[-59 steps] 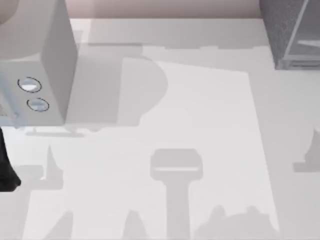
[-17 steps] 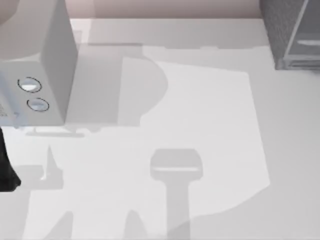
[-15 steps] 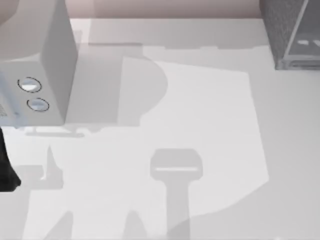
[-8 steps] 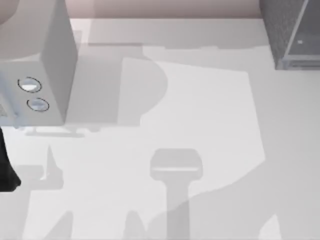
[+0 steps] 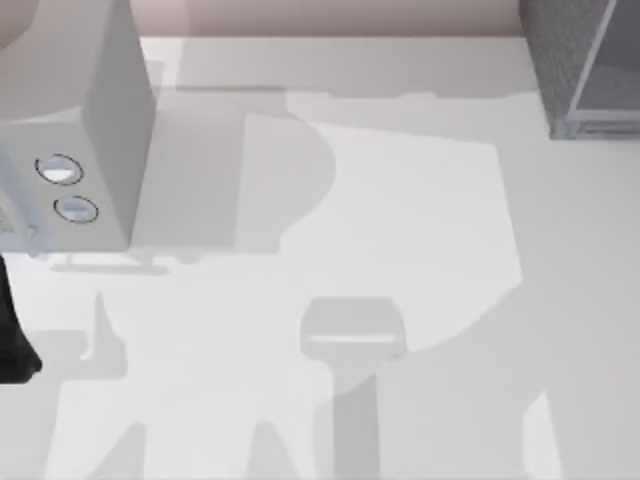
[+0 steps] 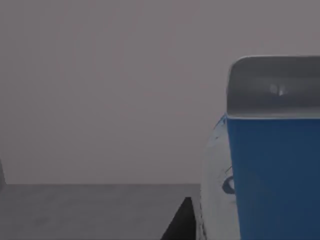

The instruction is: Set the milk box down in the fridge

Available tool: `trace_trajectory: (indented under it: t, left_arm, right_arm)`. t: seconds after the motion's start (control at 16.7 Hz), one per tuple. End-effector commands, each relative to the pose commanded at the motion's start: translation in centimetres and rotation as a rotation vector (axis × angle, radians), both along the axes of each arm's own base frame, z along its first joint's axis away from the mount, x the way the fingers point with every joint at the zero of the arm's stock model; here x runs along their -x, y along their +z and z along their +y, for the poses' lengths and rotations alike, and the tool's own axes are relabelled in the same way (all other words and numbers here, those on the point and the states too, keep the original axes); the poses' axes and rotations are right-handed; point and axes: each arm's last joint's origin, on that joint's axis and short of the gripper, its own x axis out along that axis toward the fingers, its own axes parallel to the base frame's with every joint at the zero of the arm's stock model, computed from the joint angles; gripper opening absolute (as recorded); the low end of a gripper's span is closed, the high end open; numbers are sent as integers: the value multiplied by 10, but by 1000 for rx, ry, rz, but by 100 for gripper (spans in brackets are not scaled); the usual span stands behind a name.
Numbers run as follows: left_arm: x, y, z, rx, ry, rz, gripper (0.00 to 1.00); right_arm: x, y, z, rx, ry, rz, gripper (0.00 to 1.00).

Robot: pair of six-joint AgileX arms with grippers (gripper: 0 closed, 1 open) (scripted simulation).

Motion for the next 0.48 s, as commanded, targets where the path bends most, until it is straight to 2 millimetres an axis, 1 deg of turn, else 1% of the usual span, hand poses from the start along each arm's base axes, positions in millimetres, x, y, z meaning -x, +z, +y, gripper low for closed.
trace_trajectory:
  t: [0.18, 0.48]
  left_arm:
    - [0, 0, 0, 0, 0, 0, 100]
    - [0, 0, 0, 0, 0, 0, 100]
  right_arm:
    - [-9, 8, 0, 6, -5, -15, 0]
    - [-11, 9, 0, 7, -5, -17, 0]
